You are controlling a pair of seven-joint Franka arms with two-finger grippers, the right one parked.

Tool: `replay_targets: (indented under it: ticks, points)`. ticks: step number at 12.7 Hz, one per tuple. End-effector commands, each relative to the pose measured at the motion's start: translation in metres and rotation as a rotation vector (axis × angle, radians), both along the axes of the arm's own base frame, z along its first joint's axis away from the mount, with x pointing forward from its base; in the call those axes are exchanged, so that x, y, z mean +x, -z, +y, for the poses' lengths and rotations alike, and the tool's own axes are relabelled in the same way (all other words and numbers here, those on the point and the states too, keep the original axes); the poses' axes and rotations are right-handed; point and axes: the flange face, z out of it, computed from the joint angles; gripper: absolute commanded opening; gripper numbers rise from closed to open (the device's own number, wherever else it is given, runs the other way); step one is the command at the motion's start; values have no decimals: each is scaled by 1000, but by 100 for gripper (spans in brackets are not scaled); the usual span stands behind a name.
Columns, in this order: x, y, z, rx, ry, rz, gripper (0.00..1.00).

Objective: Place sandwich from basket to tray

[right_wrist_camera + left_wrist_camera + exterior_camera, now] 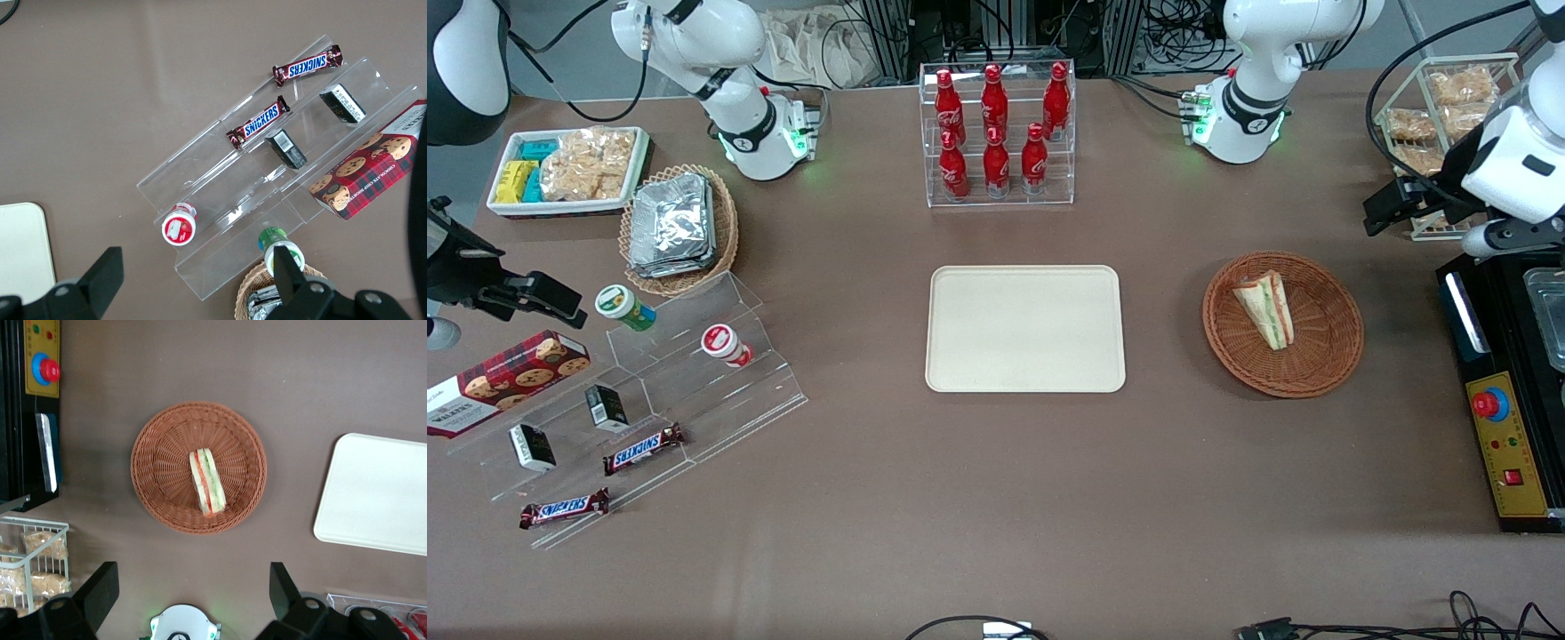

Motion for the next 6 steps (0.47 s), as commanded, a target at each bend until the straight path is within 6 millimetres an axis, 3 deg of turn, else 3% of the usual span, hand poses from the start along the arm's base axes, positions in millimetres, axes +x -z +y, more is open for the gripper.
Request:
replay_targets:
  ticks: [1, 3, 5, 6]
  points:
    - [-23, 13, 2, 31, -99, 24, 100]
    - [-59, 17, 2, 74, -243, 38, 100]
    - [-108, 26, 0, 100, -281, 9, 100]
    - [-118, 32, 1, 101, -281, -12, 100]
